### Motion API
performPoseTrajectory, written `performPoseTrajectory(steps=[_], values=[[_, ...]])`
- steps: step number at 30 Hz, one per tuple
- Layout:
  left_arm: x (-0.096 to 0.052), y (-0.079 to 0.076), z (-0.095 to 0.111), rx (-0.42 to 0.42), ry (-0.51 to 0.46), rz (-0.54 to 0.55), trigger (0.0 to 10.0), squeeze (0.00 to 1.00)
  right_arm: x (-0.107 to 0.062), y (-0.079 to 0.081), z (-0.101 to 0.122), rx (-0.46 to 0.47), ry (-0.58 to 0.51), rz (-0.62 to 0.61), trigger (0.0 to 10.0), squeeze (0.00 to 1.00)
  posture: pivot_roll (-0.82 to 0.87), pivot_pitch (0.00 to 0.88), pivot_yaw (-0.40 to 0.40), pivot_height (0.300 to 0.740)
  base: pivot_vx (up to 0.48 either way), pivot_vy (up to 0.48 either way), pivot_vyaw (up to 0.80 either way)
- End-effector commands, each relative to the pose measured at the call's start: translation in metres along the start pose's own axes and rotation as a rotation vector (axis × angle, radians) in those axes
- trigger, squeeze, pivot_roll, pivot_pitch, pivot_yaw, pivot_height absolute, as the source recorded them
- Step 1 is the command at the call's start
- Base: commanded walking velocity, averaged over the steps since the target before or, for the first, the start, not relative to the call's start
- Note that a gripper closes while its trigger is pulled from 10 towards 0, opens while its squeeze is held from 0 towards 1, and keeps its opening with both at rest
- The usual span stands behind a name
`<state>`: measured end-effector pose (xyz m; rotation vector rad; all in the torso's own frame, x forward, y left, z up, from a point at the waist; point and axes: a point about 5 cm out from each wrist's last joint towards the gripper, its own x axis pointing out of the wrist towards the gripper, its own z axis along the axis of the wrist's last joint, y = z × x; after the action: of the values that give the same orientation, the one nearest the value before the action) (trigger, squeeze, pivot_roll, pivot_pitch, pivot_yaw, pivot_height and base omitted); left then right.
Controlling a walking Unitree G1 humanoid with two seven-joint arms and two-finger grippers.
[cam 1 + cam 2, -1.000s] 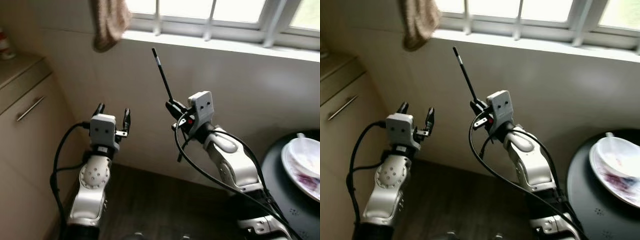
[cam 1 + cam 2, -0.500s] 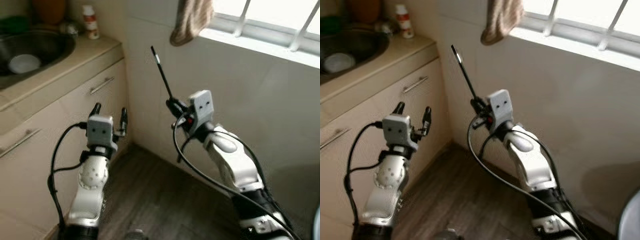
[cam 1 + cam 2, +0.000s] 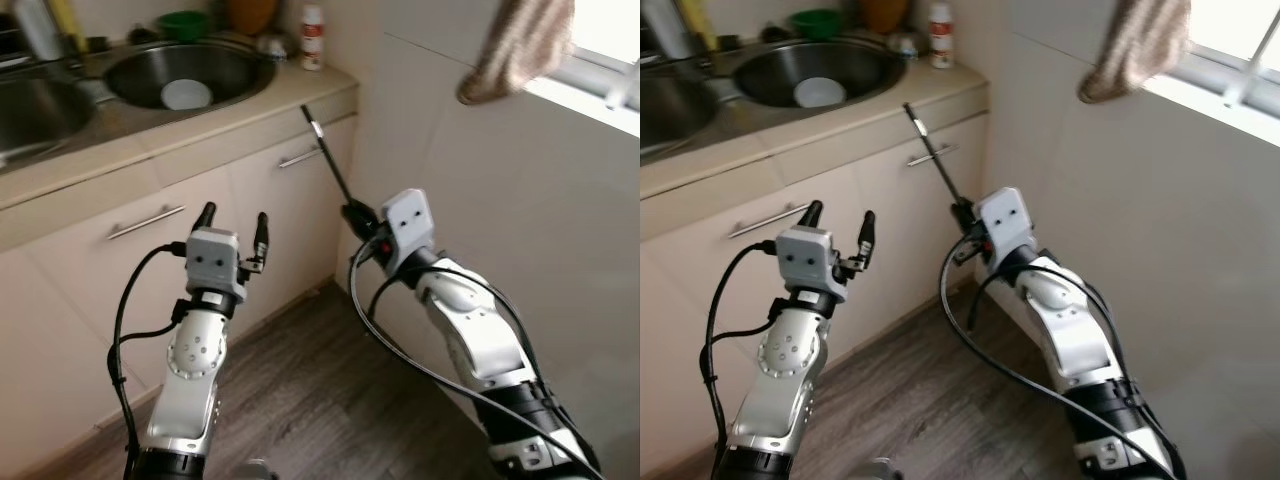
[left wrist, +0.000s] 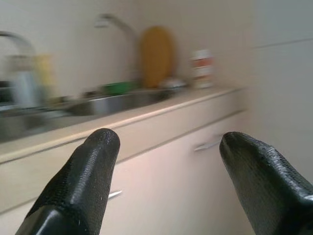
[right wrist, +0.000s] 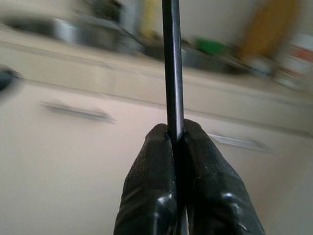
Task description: Kitchen organization
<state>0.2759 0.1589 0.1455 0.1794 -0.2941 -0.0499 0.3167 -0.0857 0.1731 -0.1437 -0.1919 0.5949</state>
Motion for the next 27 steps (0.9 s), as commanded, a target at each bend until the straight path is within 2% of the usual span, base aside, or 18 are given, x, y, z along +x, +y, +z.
performPoseTrajectory(steps=[1,7,13,18,27], values=[[0.002,-0.001,0.009,-0.005,-0.045,0.006,10.0,0.0,0.0,-0.002,0.006,-0.047,-0.046,-0.017,0.0,0.0,0.06,0.01,-0.053,0.74,0.0,0.0,0.8],[0.002,0.0,0.012,-0.003,-0.067,0.018,10.0,0.0,0.002,-0.001,0.017,-0.113,-0.145,-0.058,0.0,0.0,0.06,0.01,-0.053,0.74,0.0,0.0,0.8],[0.002,0.001,0.012,-0.003,-0.07,0.019,10.0,0.0,0.003,0.001,0.024,-0.132,-0.216,-0.084,0.0,0.0,0.06,0.013,-0.052,0.74,0.0,0.0,0.63],[0.002,0.0,0.012,-0.003,-0.07,0.018,10.0,0.0,0.003,0.002,0.027,-0.101,-0.273,-0.111,0.0,0.0,0.06,0.013,-0.052,0.74,0.0,0.0,0.0],[0.002,0.001,0.013,-0.008,-0.08,0.022,10.0,0.0,0.001,-0.002,0.027,-0.111,-0.315,-0.184,0.0,0.0,0.06,0.015,-0.051,0.74,0.086,0.0,0.0]])
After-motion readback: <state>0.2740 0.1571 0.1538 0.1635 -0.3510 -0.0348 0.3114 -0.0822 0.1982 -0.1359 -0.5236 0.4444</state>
